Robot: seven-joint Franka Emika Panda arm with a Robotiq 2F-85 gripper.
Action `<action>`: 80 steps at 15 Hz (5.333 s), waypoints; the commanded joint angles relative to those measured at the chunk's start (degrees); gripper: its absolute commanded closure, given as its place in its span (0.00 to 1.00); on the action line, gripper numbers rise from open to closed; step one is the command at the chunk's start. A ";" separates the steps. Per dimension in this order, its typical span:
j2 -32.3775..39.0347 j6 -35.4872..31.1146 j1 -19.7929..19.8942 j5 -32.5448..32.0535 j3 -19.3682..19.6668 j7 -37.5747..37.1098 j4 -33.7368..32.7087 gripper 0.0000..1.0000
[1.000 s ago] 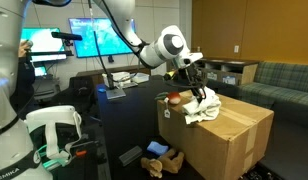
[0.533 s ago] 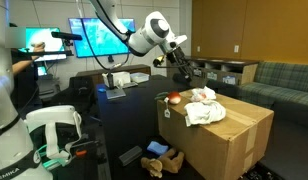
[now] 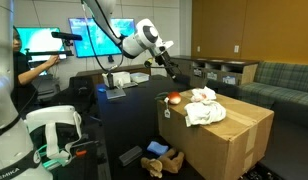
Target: Put the objects on the table on the box and the objects on the box on the table
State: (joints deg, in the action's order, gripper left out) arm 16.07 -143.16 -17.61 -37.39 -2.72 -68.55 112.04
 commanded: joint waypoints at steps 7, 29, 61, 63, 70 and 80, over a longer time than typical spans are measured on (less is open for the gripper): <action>16.41 -2.20 -0.26 1.04 1.13 18.94 -16.22 0.00; 36.72 3.33 0.46 15.53 10.68 39.49 -43.00 0.23; -0.33 3.55 -1.91 27.05 -5.69 54.53 -0.01 0.98; -3.13 3.37 -1.69 27.88 -6.61 54.48 6.50 0.98; -5.66 -3.20 -2.79 24.13 -6.62 47.61 25.23 0.98; 6.73 -15.22 -11.48 19.04 -4.80 32.98 26.02 0.97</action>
State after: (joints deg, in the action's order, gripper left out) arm 19.46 -155.72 -25.57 -18.05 -8.48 -32.69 140.10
